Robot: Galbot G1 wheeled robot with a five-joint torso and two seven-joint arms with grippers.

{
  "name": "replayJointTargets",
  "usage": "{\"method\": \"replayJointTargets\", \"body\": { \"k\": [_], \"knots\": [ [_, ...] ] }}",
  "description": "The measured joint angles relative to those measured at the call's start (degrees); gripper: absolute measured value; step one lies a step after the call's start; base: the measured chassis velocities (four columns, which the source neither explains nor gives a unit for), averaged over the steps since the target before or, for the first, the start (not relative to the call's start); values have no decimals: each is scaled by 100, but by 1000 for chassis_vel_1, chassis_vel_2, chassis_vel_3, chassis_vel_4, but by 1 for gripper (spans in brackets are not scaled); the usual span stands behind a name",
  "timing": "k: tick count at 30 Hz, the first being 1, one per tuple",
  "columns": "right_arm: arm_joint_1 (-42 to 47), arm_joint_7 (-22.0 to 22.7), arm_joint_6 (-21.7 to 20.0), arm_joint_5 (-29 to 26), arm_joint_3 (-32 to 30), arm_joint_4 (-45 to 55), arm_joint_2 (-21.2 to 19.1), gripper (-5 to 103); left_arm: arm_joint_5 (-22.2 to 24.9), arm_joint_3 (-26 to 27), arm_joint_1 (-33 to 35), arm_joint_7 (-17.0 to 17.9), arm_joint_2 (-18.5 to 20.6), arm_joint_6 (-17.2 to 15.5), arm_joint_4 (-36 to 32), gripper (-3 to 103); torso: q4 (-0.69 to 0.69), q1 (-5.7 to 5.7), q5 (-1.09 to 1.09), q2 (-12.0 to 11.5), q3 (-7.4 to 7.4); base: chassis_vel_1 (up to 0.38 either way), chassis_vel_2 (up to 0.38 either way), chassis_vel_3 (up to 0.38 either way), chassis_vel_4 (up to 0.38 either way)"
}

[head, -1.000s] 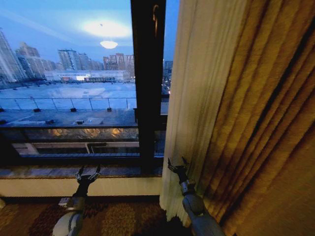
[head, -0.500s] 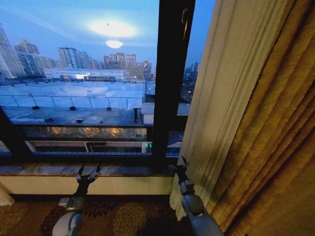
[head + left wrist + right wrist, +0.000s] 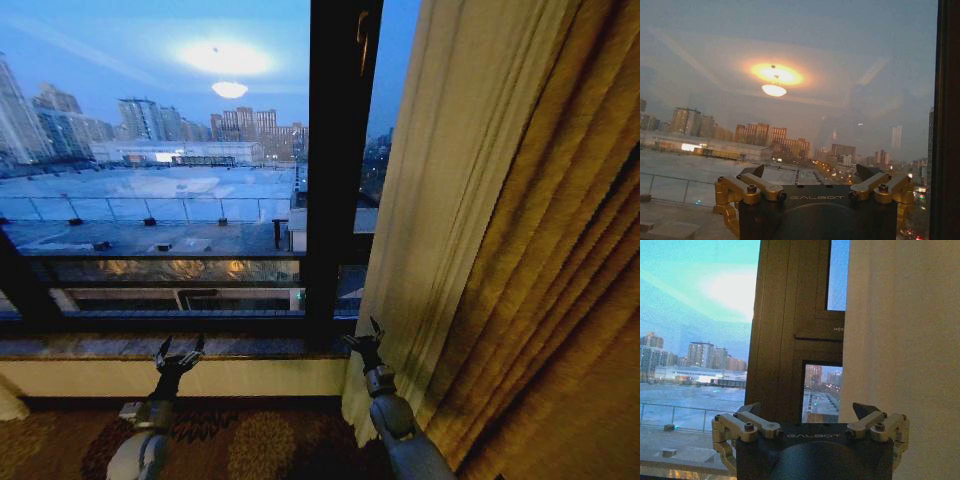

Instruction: Open the curtains by pulling them apart, changing their state from closed to fully open.

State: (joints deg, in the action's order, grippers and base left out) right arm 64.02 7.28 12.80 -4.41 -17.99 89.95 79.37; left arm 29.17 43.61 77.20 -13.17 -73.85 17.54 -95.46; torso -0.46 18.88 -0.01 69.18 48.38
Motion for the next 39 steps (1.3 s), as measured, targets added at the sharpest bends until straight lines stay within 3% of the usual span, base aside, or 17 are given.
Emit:
{"method": "replayJointTargets", "body": {
  "k": [15,39],
  "knots": [
    [-4,1,-2,-5,0,1,-1,100,0,0,0,2,0,0,0,100,0,0,0,0,0,179,129,-170,-129],
    [-4,-1,-2,-10,0,1,-1,100,0,0,0,1,0,0,0,100,1,1,0,0,0,341,341,-343,-337]
  ]
}}
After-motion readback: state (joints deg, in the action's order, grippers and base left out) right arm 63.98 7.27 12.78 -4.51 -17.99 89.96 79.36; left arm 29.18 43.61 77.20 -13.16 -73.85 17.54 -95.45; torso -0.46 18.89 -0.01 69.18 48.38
